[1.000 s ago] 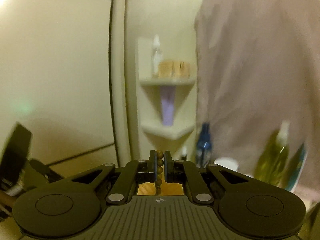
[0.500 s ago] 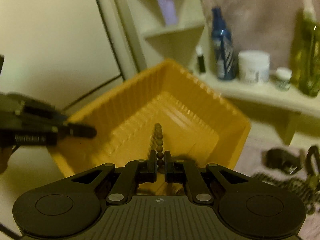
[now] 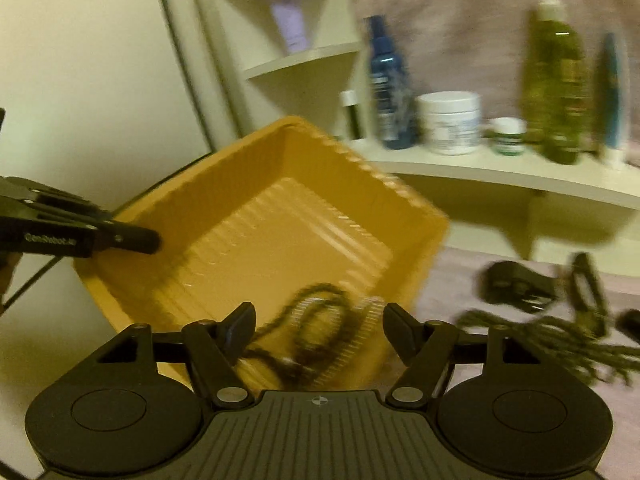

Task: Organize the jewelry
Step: 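Move the right tool back over the towel to the dark green bead necklace, then grasp the dark green bead necklace with the right tool and lift it high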

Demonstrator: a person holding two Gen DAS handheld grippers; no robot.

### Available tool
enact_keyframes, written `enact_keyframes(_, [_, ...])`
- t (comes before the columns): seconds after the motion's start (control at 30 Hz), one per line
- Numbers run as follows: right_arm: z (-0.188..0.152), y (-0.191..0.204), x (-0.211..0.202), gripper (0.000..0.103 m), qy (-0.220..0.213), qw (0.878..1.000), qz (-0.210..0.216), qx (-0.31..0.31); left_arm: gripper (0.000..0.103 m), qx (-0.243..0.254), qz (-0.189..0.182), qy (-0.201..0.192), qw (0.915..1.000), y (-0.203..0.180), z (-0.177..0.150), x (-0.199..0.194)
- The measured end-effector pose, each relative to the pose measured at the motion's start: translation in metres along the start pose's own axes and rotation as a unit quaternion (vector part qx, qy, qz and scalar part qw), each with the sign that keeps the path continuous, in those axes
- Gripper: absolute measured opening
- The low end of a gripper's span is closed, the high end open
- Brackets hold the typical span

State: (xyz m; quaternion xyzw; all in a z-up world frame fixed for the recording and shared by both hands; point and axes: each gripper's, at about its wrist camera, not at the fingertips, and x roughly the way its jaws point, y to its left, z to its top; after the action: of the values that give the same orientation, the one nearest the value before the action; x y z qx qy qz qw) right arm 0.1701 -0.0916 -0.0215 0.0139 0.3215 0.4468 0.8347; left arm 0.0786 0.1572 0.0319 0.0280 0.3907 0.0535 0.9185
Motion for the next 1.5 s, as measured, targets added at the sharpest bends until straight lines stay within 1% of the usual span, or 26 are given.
enact_keyframes(0.17, [-0.017,-0.032,-0.025,0.070,-0.006,0.998,-0.060,0.021,0.012,0.002,0.000,0.000,1.0000,0.000,0.000,0.000])
enact_keyframes(0.33, [-0.028,-0.065,-0.047,0.070,-0.014,0.992,-0.113,0.048,0.012,0.004,0.002,0.001,1.0000,-0.001,0.000,0.000])
enact_keyframes(0.43, [-0.035,-0.081,-0.054,0.070,-0.013,0.989,-0.138,0.058,0.012,0.005,0.002,0.002,1.0000,-0.001,0.001,0.000])
enact_keyframes(0.57, [-0.040,-0.094,-0.060,0.070,-0.009,0.985,-0.165,0.050,0.012,0.004,0.002,0.002,1.0000,-0.001,0.001,0.000])
enact_keyframes(0.67, [-0.042,-0.101,-0.059,0.070,-0.007,0.983,-0.177,0.046,0.012,0.005,0.003,0.002,1.0000,-0.001,0.001,0.000])
enact_keyframes(0.83, [-0.042,-0.104,-0.048,0.070,-0.002,0.983,-0.183,0.025,0.012,0.007,0.005,0.004,1.0000,-0.002,0.001,0.000])
enact_keyframes(0.9, [-0.040,-0.103,-0.040,0.061,0.004,0.983,-0.182,0.005,0.012,0.007,0.006,0.005,0.9999,-0.002,0.001,0.000])
enact_keyframes(0.93, [-0.039,-0.103,-0.035,0.053,0.011,0.983,-0.181,-0.005,0.012,0.008,0.006,0.006,0.9999,-0.002,0.002,0.001])
enact_keyframes(0.97, [-0.039,-0.102,-0.031,0.050,0.015,0.983,-0.181,-0.013,0.012,0.008,0.007,0.007,0.9999,-0.002,0.002,0.001])
enact_keyframes(1.03, [-0.037,-0.101,-0.023,0.048,0.020,0.983,-0.181,-0.030,0.012,0.008,0.007,0.008,0.9999,-0.003,0.002,0.001])
enact_keyframes(1.27, [-0.031,-0.091,0.008,0.046,0.048,0.978,-0.164,-0.117,0.012,0.008,0.008,0.009,0.9999,-0.002,0.002,0.002])
enact_keyframes(1.33, [-0.029,-0.092,0.016,0.045,0.060,0.978,-0.150,-0.134,0.012,0.008,0.008,0.010,0.9999,-0.002,0.002,0.002])
enact_keyframes(1.5, [-0.028,-0.097,0.035,0.043,0.081,0.972,-0.147,-0.164,0.012,0.008,0.008,0.009,0.9999,-0.002,0.002,0.002])
